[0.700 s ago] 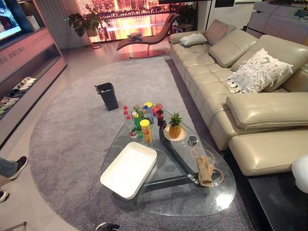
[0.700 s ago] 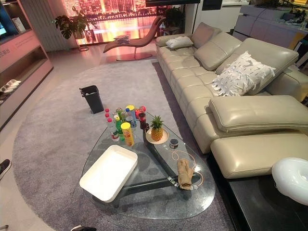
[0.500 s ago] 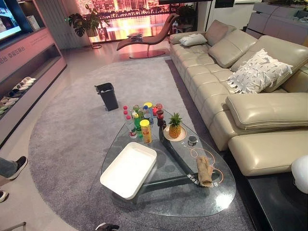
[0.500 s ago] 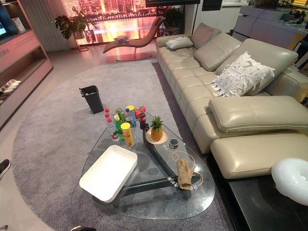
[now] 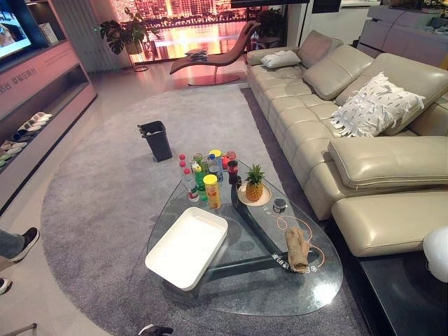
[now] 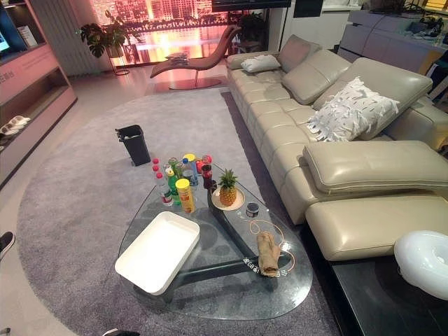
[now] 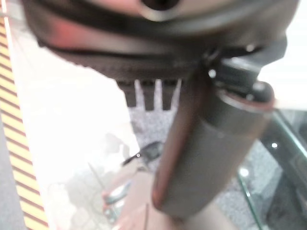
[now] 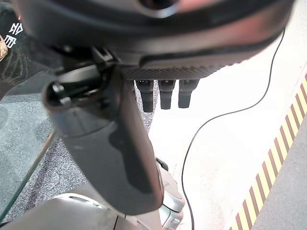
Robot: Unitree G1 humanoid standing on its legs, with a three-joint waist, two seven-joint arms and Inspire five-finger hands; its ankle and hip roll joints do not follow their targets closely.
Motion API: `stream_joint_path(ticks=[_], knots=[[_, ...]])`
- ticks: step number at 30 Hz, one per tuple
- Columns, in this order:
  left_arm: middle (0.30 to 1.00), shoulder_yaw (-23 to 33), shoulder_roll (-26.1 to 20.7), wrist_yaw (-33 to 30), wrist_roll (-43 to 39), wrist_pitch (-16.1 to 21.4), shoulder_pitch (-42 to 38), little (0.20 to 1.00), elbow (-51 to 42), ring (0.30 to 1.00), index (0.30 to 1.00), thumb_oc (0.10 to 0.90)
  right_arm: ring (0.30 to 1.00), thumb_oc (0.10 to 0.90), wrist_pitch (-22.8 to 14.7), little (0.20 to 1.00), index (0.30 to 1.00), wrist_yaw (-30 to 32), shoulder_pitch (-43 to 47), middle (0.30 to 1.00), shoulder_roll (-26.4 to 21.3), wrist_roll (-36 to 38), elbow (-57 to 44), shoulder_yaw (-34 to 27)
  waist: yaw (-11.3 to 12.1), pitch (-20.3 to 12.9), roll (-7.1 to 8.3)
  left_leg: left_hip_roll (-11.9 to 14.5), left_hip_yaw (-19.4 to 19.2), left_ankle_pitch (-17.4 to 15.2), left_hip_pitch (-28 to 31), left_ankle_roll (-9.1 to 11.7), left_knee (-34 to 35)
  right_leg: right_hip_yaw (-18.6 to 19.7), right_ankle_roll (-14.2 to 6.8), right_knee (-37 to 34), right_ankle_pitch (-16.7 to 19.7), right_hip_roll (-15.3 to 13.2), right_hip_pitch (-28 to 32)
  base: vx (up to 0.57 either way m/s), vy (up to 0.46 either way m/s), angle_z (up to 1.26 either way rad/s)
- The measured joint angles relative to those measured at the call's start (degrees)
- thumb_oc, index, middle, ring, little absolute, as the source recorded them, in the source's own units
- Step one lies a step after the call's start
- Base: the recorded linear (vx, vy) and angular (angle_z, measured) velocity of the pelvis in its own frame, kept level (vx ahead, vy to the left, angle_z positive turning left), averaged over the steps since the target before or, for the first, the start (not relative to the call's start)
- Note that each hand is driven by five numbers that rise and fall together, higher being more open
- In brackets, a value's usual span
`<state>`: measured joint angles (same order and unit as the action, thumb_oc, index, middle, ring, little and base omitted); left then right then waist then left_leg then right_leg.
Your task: Wipe the table with a cloth and put it in the basket.
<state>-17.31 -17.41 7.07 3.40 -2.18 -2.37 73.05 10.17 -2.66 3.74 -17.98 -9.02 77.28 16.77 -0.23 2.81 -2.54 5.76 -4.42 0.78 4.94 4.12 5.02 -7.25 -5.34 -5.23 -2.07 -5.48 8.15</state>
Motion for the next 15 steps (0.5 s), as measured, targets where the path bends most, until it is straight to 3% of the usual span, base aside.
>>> stream_joint_path(ticks=[11, 15], knots=[[0.900, 0.0, 0.0, -0.5, -1.5, -1.1, -0.1, 0.900, -0.1, 0.900, 0.900, 0.800, 0.900, 0.800, 0.3, 0.900, 0.900, 0.0, 0.2, 0.900, -0.1, 0.0, -0.1, 0.1, 0.1, 0.9, -0.25, 0.2, 0.1, 0.2, -2.7, 0.1, 0.0, 0.0, 0.0, 0.0, 0.0, 0.1, -2.7, -0.03, 0.008, 0.00], [0.900, -0.3, 0.2, -1.6, -5.1, -1.2, -1.9, 0.900, -0.8, 0.900, 0.900, 0.800, 0.900, 0.800, 0.7, 0.900, 0.900, 0.2, 2.8, 0.900, -0.5, 0.1, -0.1, 1.3, 0.0, 3.5, -1.67, 0.1, 0.3, 1.9, -8.4, 0.2, -0.1, -0.1, -0.1, 0.1, 1.7, 0.4, -8.0, -0.21, 0.032, -0.01]])
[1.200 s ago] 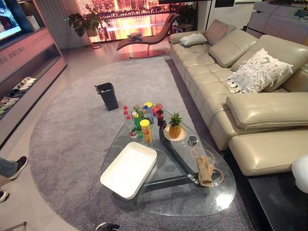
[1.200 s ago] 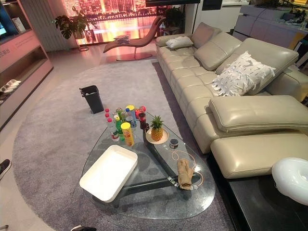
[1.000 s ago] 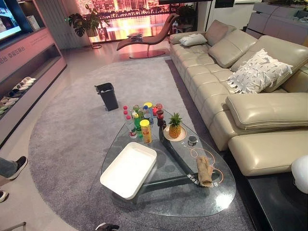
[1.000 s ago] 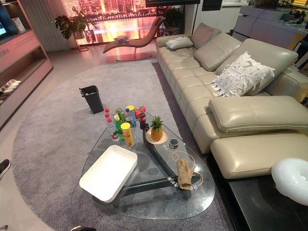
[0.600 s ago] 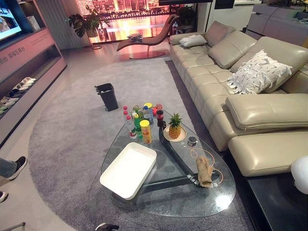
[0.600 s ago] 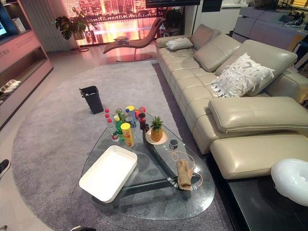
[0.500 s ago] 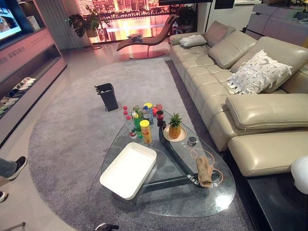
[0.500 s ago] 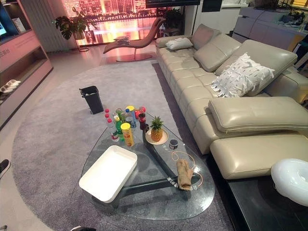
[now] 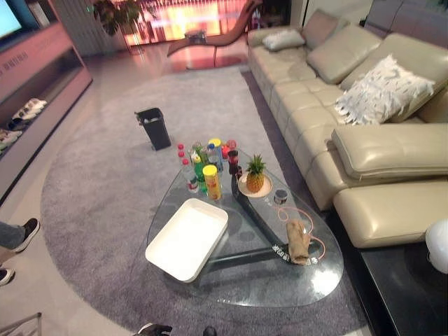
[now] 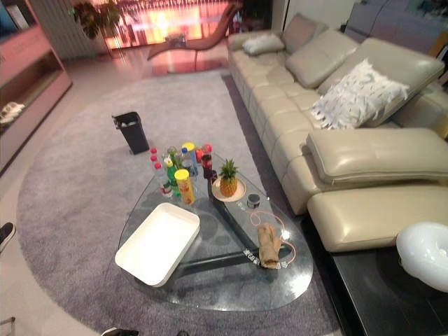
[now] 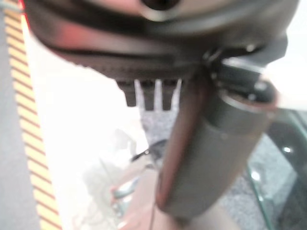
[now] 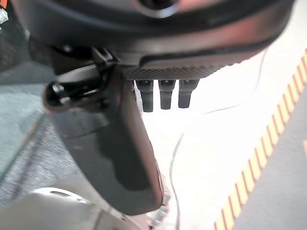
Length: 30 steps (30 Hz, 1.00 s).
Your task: Wipe the table with a cloth and put it in the basket.
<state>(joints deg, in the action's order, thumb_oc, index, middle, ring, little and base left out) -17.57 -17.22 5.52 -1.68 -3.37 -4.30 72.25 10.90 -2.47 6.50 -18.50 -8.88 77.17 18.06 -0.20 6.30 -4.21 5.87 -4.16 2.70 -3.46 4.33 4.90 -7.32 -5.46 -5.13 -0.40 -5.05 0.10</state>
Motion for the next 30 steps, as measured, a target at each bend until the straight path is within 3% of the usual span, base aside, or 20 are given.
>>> stream_joint_path(ticks=[5, 12, 20, 24, 26, 28, 30], knots=[[0.900, 0.4, -0.1, -1.6, -5.8, 0.0, -7.7, 0.900, -1.1, 0.900, 0.900, 0.800, 0.900, 0.800, 1.2, 0.900, 0.900, 0.6, 8.7, 0.900, 0.0, 0.1, -0.2, 1.1, 0.0, 10.9, -0.38, -0.2, 0.8, 3.4, -6.8, -0.3, 0.0, -0.1, 0.4, 0.3, 3.0, 0.4, -6.5, -0.14, 0.019, 0.05], [0.900, 3.1, -1.0, -2.5, -19.8, 1.9, -9.9, 0.900, -2.6, 0.900, 0.900, 0.800, 0.900, 0.800, 1.2, 0.900, 0.900, 3.6, 13.6, 0.900, -0.5, 2.2, -2.2, 1.1, 0.2, 14.4, 0.55, -0.6, 1.4, 3.8, -11.5, 0.0, 0.0, -0.2, -0.2, -0.1, 3.7, 0.0, -11.1, -0.05, 0.028, 0.01], [0.900, 5.2, -1.5, -2.2, -32.3, 5.0, -16.9, 0.900, -6.2, 0.900, 0.900, 0.800, 0.900, 0.800, -0.2, 0.900, 0.900, 8.2, 20.0, 0.900, -4.3, 7.2, -3.9, 0.9, 1.6, 21.3, -0.65, -1.0, 1.9, 5.2, -15.5, -0.5, -0.3, -0.8, 0.0, 1.8, 4.1, -0.3, -15.4, -0.08, 0.002, 0.03], [0.900, 5.2, -2.3, -2.3, -33.8, 4.8, -20.9, 0.900, -6.3, 0.900, 0.900, 0.800, 0.900, 0.800, -2.4, 0.900, 0.900, 12.2, 23.6, 0.900, -4.5, 9.9, -4.7, 0.7, 1.6, 22.9, 0.00, -1.6, 3.1, 5.3, -20.9, -0.3, -6.3, -1.2, 0.0, 10.0, 0.4, -1.3, -21.1, -0.08, -0.073, 0.13], [0.900, 5.2, -2.4, -2.3, -33.7, 4.9, -22.6, 0.900, -6.5, 0.900, 0.900, 0.800, 0.900, 0.800, -4.5, 0.900, 0.900, 14.6, 24.3, 0.900, -4.4, 11.4, -5.4, -0.3, 1.6, 23.6, 1.10, -2.5, 3.8, 5.2, -23.7, -0.2, -10.4, -1.2, 0.4, 18.3, -3.6, -2.6, -25.4, -0.08, -0.053, 0.24], [0.900, 5.2, -2.6, -2.3, -33.7, 4.9, -22.9, 0.900, -6.6, 0.900, 0.900, 0.800, 0.900, 0.800, -5.3, 0.900, 0.900, 15.9, 24.7, 0.900, -4.4, 11.6, -5.7, -0.4, 1.7, 23.7, 1.55, -2.8, 4.1, 4.8, -24.9, 0.1, -11.6, -1.2, 0.7, 22.4, -5.4, -3.2, -27.7, -0.06, -0.025, 0.16], [0.900, 4.7, -3.6, -2.5, -33.6, 4.7, -23.0, 0.900, -6.6, 0.900, 0.900, 0.800, 0.900, 0.800, -6.8, 0.900, 0.900, 18.4, 26.1, 0.900, -4.5, 11.7, -5.9, -1.4, 1.7, 23.8, 1.80, -2.8, 4.7, 1.8, -28.8, 0.1, -15.6, -0.8, 1.4, 30.3, -8.3, -3.6, -33.6, -0.04, -0.009, 0.10]])
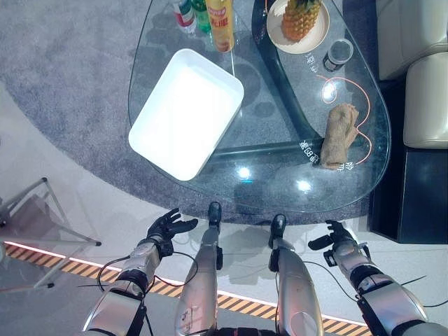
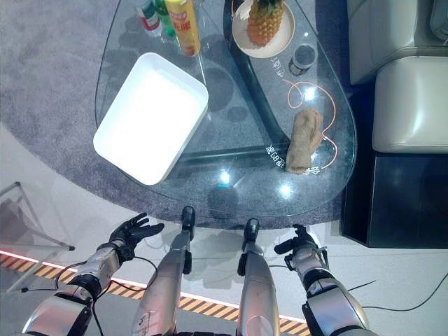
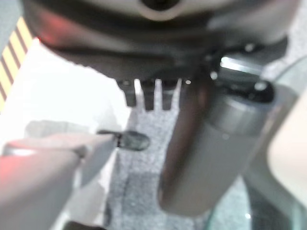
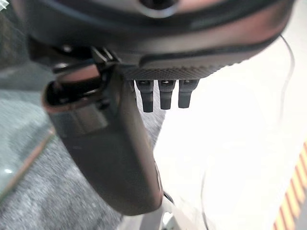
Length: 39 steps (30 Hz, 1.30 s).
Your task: Wipe the table with a cloth and put it in the basket.
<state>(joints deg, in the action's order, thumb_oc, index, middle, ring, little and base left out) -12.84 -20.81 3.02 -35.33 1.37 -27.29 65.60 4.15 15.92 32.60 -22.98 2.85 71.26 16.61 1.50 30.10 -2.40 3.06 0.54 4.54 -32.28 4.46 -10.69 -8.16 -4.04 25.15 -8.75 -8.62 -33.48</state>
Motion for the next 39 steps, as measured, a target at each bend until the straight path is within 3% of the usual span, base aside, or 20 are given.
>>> stream_joint_path(ticks=[8, 24, 27, 31, 39], knots=[[0.900, 0.2, -0.4, -1.8, 0.0, -0.1, 1.2, 0.900, 0.8, 0.900, 0.900, 0.800, 0.900, 0.800, -5.2, 0.900, 0.900, 7.5, -0.1, 0.900, 0.1, 0.1, -0.5, -0.9, -0.3, 0.3, 0.38, 0.2, 1.2, -3.4, -8.5, 0.4, -9.8, 1.2, 1.9, 11.5, -3.2, -0.2, -9.4, -0.02, 0.001, 0.01], [0.900, 0.3, -0.5, -1.3, 0.0, 0.5, 0.9, 0.900, 0.6, 0.900, 0.900, 0.800, 0.900, 0.800, -7.7, 0.900, 0.900, 8.3, -0.9, 0.900, 0.0, 0.8, -0.9, -1.1, -0.2, 0.5, 0.27, 0.1, 1.6, -3.4, -10.9, 0.4, -11.0, 2.2, 2.5, 12.0, -2.8, 0.6, -11.8, 0.00, 0.004, -0.02], [0.900, 0.3, -0.5, -1.2, 0.0, 0.6, 0.8, 0.900, 0.7, 0.900, 0.900, 0.800, 0.900, 0.800, -8.0, 0.900, 0.900, 10.1, -0.5, 0.900, 0.0, 5.1, -0.8, -2.5, -0.2, 0.5, 0.27, 0.1, 1.6, -3.4, -10.9, 0.4, -11.2, 2.2, 2.6, 12.1, -2.7, 0.6, -11.7, 0.00, 0.000, 0.00], [0.900, 0.3, -0.5, -1.0, 0.0, 1.1, 0.9, 0.900, 0.9, 0.900, 0.900, 0.800, 0.900, 0.800, -8.5, 0.900, 0.900, 14.4, 0.2, 0.900, -0.9, 15.3, 0.4, -10.1, 0.0, 0.5, 0.27, 0.1, 1.6, -3.4, -10.8, 0.4, -11.4, 2.2, 2.6, 12.2, -2.8, 0.6, -11.5, 0.00, 0.000, 0.00], [0.900, 0.0, -0.8, -0.8, 0.4, 1.8, 0.9, 0.900, 1.4, 0.900, 0.900, 0.800, 0.900, 0.800, -11.4, 0.900, 0.900, 19.8, 4.0, 0.900, -6.8, 30.8, 2.4, -16.5, -0.1, 0.5, 0.27, 0.2, 1.6, -3.6, -10.7, 0.7, -11.4, 2.1, 2.6, 12.5, -2.8, 0.6, -11.5, 0.01, -0.027, -0.01]])
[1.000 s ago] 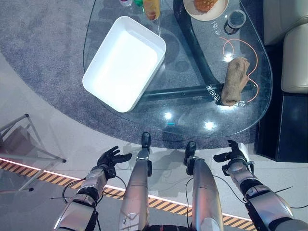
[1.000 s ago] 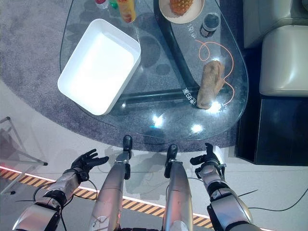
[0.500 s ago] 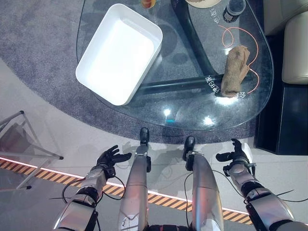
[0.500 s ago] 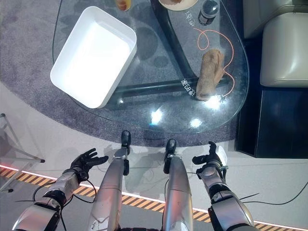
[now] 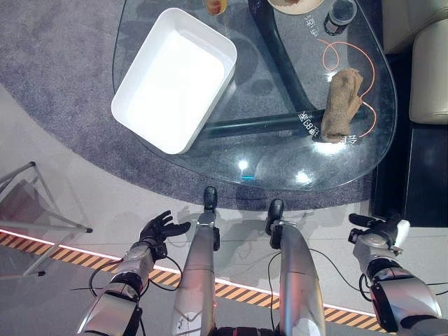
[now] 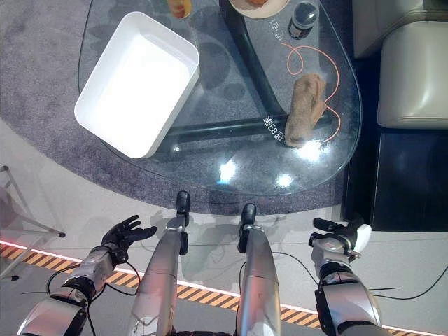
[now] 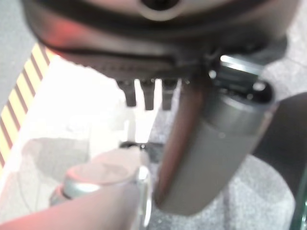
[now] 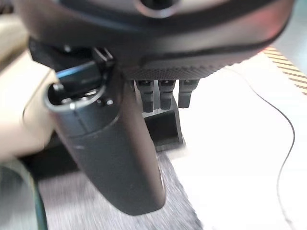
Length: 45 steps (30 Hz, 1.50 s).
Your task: Wipe the table with a cloth and put it in the basket.
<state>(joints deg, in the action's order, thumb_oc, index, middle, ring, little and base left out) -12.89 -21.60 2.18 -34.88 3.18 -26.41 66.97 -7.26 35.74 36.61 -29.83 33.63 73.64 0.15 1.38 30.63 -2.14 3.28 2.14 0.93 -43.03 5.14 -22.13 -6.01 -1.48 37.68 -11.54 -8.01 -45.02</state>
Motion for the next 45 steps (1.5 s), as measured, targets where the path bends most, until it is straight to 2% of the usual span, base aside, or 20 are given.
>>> stream_joint_path(ticks=[4, 8, 12, 18, 22, 25, 37, 45], knots=[[0.900, -1.2, -0.2, -0.1, 0.0, 0.0, 0.0, 0.900, 0.1, 0.900, 0.900, 0.800, 0.900, 0.800, -3.5, 0.900, 0.900, 3.3, 2.4, 0.900, -1.5, 1.7, -1.6, -0.1, 0.0, 0.0, -0.03, -0.1, 0.0, 0.0, -0.2, 0.0, -0.2, 0.1, 0.0, -0.1, 0.0, 0.0, -0.3, 0.00, 0.000, 0.00], [0.900, -2.2, -0.2, -0.2, -0.2, 0.0, 0.0, 0.900, -0.2, 0.900, 0.900, 0.800, 0.900, 0.800, -6.7, 0.900, 0.900, 8.9, 5.8, 0.900, -1.9, 1.1, -9.4, 0.3, 0.1, 0.1, -0.25, -0.1, -0.2, 0.0, -0.5, 0.0, 0.2, 0.0, 0.0, -0.5, 0.0, 0.0, -0.6, 0.00, 0.009, 0.00], [0.900, -2.5, -0.3, -0.3, -0.6, 0.0, 0.0, 0.900, -1.4, 0.900, 0.900, 0.800, 0.900, 0.800, -9.4, 0.900, 0.900, 15.7, 8.8, 0.900, -2.9, -5.8, -16.4, 2.7, 0.3, 0.5, -0.89, -0.2, -0.3, 0.2, -1.0, -0.3, 0.7, -0.1, 0.2, -0.9, 0.2, 0.0, -1.3, 0.00, 0.008, 0.00], [0.900, -2.5, -0.3, -0.8, -1.3, 0.0, 0.3, 0.900, -2.8, 0.900, 0.900, 0.800, 0.900, 0.800, -10.5, 0.900, 0.900, 21.7, 8.5, 0.900, -3.8, -14.2, -31.1, 5.2, 0.6, 0.5, -0.96, -0.3, -0.3, 0.4, -1.3, 0.0, 1.1, -0.1, 0.0, -1.2, 0.3, -0.1, -1.6, 0.00, 0.012, 0.00], [0.900, -2.4, -0.3, -0.8, -1.3, 0.0, 0.3, 0.900, -3.5, 0.900, 0.900, 0.800, 0.900, 0.800, -8.2, 0.900, 0.900, 21.8, 7.5, 0.900, -4.0, -19.1, -41.6, 8.3, 0.1, 0.5, -0.96, -0.3, -0.3, 0.4, -1.3, 0.0, 1.1, 0.0, 0.0, -1.5, 0.3, -0.1, -1.5, 0.00, 0.000, 0.00], [0.900, -2.4, -0.2, -1.0, -1.3, 0.0, 0.3, 0.900, -3.9, 0.900, 0.900, 0.800, 0.900, 0.800, -6.2, 0.900, 0.900, 21.6, 7.3, 0.900, -4.0, -20.8, -43.8, 10.3, 0.1, 0.5, -0.96, -0.4, -0.3, 0.4, -1.3, -0.1, 1.3, 0.0, 0.0, -1.6, 0.3, -0.1, -1.5, 0.00, 0.010, 0.00], [0.900, -2.2, 0.5, -1.4, -1.2, 0.7, 1.6, 0.900, -3.9, 0.900, 0.900, 0.800, 0.900, 0.800, -2.4, 0.900, 0.900, 15.6, 6.7, 0.900, -3.3, -22.1, -42.2, 15.0, 0.5, 0.5, -0.97, -0.5, -0.4, 0.6, -0.3, 0.0, 2.3, -0.1, -0.1, -1.7, 0.4, -0.3, -0.9, 0.00, 0.000, 0.00], [0.900, -2.3, 0.6, -1.4, -1.2, 0.7, 1.7, 0.900, -3.9, 0.900, 0.900, 0.800, 0.900, 0.800, 1.6, 0.900, 0.900, 12.9, 8.4, 0.900, -1.1, -18.8, -38.2, 17.6, 1.0, 0.5, -0.98, -0.7, -0.4, 1.4, 0.9, -0.2, 4.0, -0.1, 0.3, -1.8, 0.2, -0.6, -0.4, 0.00, 0.003, 0.01]])
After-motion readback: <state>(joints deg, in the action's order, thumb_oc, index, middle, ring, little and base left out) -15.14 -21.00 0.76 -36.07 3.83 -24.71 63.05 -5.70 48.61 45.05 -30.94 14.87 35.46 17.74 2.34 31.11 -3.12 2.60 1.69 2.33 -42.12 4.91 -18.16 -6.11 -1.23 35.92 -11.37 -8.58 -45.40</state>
